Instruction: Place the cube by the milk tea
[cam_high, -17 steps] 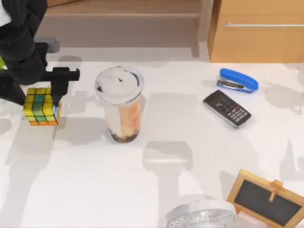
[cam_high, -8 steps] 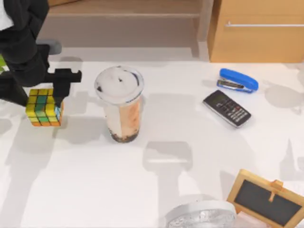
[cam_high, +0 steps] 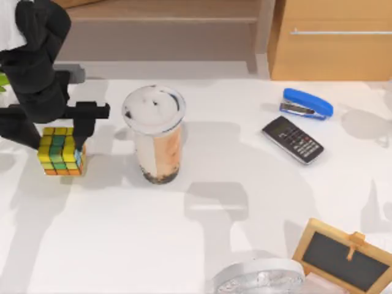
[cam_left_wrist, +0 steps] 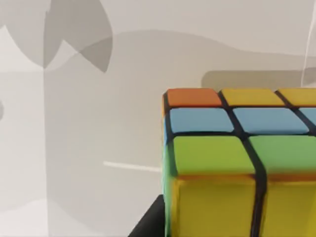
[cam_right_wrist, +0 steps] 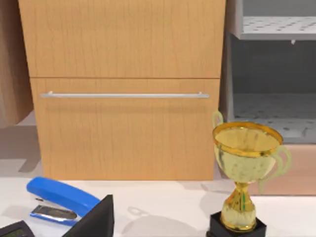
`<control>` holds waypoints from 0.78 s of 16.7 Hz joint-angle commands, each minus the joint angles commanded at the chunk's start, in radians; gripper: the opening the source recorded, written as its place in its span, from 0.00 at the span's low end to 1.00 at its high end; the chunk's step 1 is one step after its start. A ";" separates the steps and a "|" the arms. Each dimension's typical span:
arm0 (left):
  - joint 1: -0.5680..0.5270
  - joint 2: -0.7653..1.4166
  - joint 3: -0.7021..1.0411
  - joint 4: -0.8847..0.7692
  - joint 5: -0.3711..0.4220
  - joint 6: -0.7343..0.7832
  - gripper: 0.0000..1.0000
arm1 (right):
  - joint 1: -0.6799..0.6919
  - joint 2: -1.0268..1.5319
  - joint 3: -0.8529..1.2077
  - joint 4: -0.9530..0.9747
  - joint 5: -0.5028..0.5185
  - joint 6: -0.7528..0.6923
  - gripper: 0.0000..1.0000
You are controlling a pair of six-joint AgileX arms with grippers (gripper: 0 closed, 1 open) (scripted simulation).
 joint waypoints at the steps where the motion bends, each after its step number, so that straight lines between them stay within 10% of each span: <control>1: 0.000 0.000 0.000 0.000 0.000 0.000 0.08 | 0.000 0.000 0.000 0.000 0.000 0.000 1.00; 13: 0.000 0.000 0.000 0.000 0.000 0.000 0.98 | 0.000 0.000 0.000 0.000 0.000 0.000 1.00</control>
